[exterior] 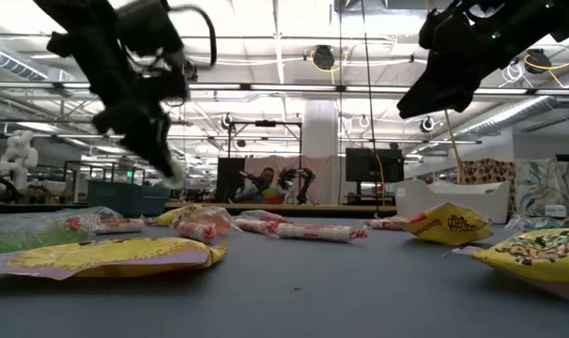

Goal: Sort candy
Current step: Put the green gummy into the white bin

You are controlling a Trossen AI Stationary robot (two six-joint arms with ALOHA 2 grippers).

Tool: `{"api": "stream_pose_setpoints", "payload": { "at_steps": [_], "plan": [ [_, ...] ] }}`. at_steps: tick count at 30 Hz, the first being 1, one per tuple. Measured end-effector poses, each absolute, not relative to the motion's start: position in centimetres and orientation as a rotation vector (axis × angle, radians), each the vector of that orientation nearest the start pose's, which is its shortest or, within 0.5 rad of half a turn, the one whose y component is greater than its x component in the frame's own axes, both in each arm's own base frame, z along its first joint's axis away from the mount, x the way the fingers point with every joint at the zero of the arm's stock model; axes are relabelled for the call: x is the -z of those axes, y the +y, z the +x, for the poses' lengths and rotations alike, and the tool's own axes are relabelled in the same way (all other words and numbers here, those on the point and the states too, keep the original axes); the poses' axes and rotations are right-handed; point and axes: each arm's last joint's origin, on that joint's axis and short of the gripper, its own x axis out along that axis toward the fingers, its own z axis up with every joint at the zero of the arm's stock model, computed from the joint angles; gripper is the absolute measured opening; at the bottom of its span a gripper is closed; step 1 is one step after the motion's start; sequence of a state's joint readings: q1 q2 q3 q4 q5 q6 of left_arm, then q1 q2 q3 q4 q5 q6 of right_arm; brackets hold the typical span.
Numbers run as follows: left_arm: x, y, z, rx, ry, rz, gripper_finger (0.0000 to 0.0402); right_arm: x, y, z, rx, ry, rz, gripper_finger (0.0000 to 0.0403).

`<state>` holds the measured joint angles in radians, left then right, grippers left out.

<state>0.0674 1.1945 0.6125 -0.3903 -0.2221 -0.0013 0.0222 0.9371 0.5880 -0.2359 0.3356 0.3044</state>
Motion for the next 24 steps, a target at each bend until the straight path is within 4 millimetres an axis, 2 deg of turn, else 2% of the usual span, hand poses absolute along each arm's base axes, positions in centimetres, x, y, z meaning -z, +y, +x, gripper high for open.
{"api": "stream_pose_setpoints", "payload": {
  "at_steps": [7, 13, 17, 21, 24],
  "plan": [
    [-22.6, 2.0, 22.2, -0.253, 0.584, 0.019, 0.0108, -24.1, 0.5, 19.7, 0.337, 0.475, 0.206, 0.0173],
    [-25.1, 1.9, 23.1, -0.168, 0.322, 0.067, 0.0108, -24.6, 1.5, 19.9, 0.281, 0.423, 0.194, 0.0173],
    [-26.1, 2.5, 23.3, -0.194, 0.214, 0.078, 0.0108, -24.7, 1.9, 19.9, 0.29, 0.409, 0.18, 0.0173],
    [-26.6, 4.0, 23.2, -0.263, 0.148, -0.029, 0.0108, -24.7, 2.1, 19.8, 0.313, 0.401, 0.169, 0.0173],
    [-26.6, 4.7, 23.0, -0.226, 0.139, -0.106, 0.0108, -24.7, 2.2, 19.8, 0.314, 0.4, 0.169, 0.0173]
  ]
}}
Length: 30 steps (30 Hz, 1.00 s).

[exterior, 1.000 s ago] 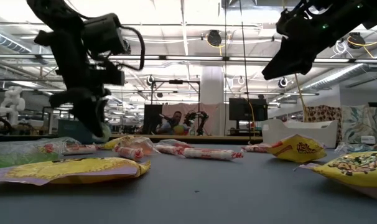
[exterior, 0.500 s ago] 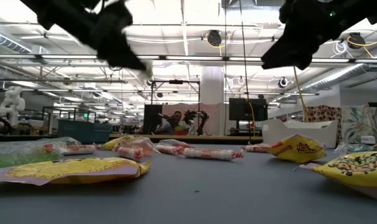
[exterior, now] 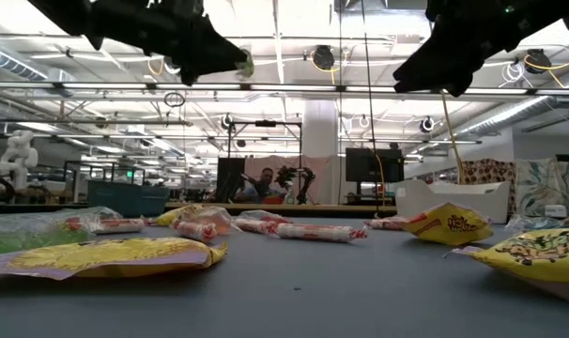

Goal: Sort candy
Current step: Put the green gummy into the white bin

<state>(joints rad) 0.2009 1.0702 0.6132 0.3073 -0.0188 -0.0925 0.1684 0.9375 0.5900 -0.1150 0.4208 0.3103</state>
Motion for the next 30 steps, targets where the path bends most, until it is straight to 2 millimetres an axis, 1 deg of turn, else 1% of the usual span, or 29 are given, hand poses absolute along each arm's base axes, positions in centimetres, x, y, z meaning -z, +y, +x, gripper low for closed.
{"api": "stream_pose_setpoints", "payload": {
  "at_steps": [5, 7, 11, 14, 20, 25, 27, 30],
  "plan": [
    [-26.7, 4.8, 23.0, -0.043, 0.141, -0.214, 0.0108, -24.7, 2.4, 19.8, 0.306, 0.399, 0.184, 0.0173],
    [-26.9, 4.8, 23.0, -0.035, 0.113, -0.276, 0.0108, -24.7, 2.5, 19.8, 0.3, 0.398, 0.184, 0.0173],
    [-27.4, 4.9, 23.1, -0.044, 0.06, -0.462, 0.0108, -24.9, 2.7, 19.8, 0.288, 0.382, 0.191, 0.0173],
    [-27.4, 4.9, 23.1, -0.052, 0.056, -0.53, 0.0108, -24.9, 3.0, 19.8, 0.275, 0.38, 0.189, 0.0173],
    [-27.4, 4.9, 23.1, -0.057, 0.06, -0.531, 0.0109, -24.6, 3.2, 20.0, 0.27, 0.392, 0.179, 0.0173],
    [-27.4, 4.9, 23.1, -0.058, 0.06, -0.519, 0.0109, -23.8, 3.3, 20.6, 0.275, 0.43, 0.164, 0.0173],
    [-27.4, 4.9, 23.1, -0.056, 0.061, -0.433, 0.0109, -23.5, 3.4, 20.8, 0.277, 0.446, 0.157, 0.0173],
    [-27.4, 4.9, 23.1, -0.048, 0.065, -0.188, 0.0109, -23.2, 3.5, 21.1, 0.28, 0.461, 0.156, 0.0173]
  ]
}}
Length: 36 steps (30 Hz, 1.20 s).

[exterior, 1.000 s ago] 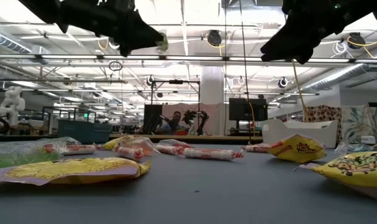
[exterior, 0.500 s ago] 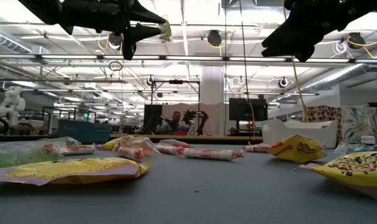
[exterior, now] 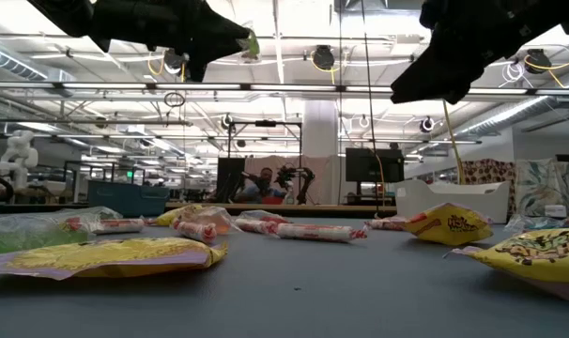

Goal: Sort candy
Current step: Put the green gummy into the white bin

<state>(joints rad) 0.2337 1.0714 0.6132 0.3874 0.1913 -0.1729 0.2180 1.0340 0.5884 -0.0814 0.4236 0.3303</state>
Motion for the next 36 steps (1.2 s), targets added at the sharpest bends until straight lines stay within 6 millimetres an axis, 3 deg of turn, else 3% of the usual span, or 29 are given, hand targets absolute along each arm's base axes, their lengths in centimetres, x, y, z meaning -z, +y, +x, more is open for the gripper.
{"api": "stream_pose_setpoints", "payload": {
  "at_steps": [9, 22, 27, 36],
  "plan": [
    [-27.4, 4.9, 23.1, -0.037, 0.081, 0.365, 0.0109, -22.8, 3.5, 21.4, 0.279, 0.48, 0.14, 0.0173],
    [-27.4, 5.0, 23.1, -0.039, 0.104, 0.939, 0.0109, -22.8, 3.5, 21.4, 0.25, 0.494, 0.041, 0.0173],
    [-27.4, 5.0, 23.1, -0.045, 0.102, 0.849, 0.0109, -23.3, 3.6, 21.6, 0.235, 0.44, 0.007, 0.0173],
    [-27.4, 4.6, 23.1, -0.048, 0.079, 0.246, 0.0109, -25.3, 4.0, 23.3, 0.194, 0.193, -0.138, 0.0174]
  ]
}}
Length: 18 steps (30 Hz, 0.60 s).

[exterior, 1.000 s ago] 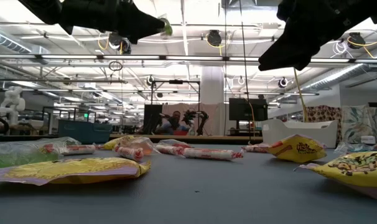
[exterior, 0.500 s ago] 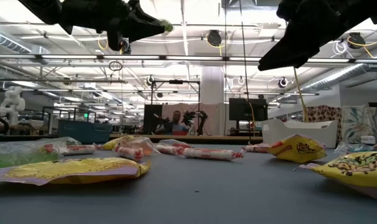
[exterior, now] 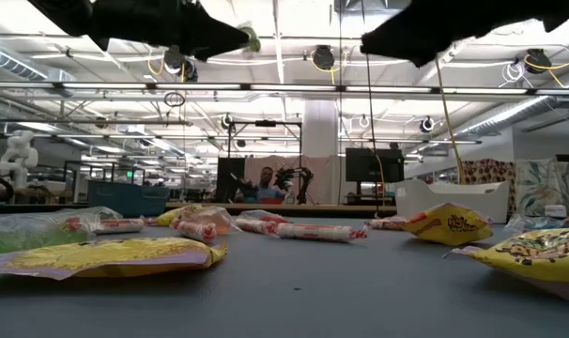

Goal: Sort candy
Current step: Put the green gummy into the white bin

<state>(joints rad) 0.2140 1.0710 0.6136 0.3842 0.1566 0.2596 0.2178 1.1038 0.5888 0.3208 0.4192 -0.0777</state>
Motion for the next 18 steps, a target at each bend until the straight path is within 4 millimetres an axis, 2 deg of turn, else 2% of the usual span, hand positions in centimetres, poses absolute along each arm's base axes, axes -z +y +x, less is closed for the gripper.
{"api": "stream_pose_setpoints", "payload": {
  "at_steps": [4, 8, 13, 18],
  "plan": [
    [-27.4, 4.2, 23.2, -0.037, 0.073, 0.039, 0.0109, -25.1, 4.0, 24.9, 0.212, 0.102, -0.18, 0.0176],
    [-27.4, 3.7, 23.3, -0.023, 0.072, -0.104, 0.0109, -24.4, 3.2, 27.1, 0.252, 0.078, -0.162, 0.0199],
    [-26.7, 2.7, 24.0, 0.025, 0.105, -0.115, 0.0109, -23.5, 2.0, 30.4, 0.234, 0.126, -0.105, 0.0253],
    [-25.2, 1.4, 25.2, 0.1, 0.174, -0.118, 0.0109, -23.2, 1.1, 33.3, 0.208, 0.155, -0.083, 0.0296]
  ]
}}
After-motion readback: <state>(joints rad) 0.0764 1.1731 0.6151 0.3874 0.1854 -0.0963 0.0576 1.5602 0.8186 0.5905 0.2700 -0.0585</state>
